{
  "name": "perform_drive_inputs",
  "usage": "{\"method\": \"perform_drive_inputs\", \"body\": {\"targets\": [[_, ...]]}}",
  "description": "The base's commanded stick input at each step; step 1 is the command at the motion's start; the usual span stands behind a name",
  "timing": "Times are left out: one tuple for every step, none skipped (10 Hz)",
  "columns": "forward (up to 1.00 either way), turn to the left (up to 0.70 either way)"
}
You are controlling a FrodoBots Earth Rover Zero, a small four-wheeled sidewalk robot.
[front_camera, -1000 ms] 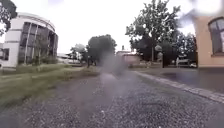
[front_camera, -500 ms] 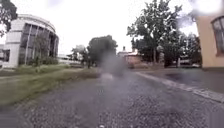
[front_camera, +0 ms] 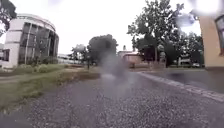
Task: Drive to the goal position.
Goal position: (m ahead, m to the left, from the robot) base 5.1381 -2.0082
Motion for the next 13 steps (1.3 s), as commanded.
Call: {"method": "perform_drive_inputs", "body": {"targets": [[0.7, 0.0], [0.7, 0.0], [0.7, 0.0], [0.7, 0.0], [0.7, 0.0], [0.7, 0.0], [0.7, 0.0], [0.7, 0.0], [0.7, 0.0], [0.7, 0.0], [0.7, 0.0], [0.7, -0.01], [0.7, -0.03]]}}
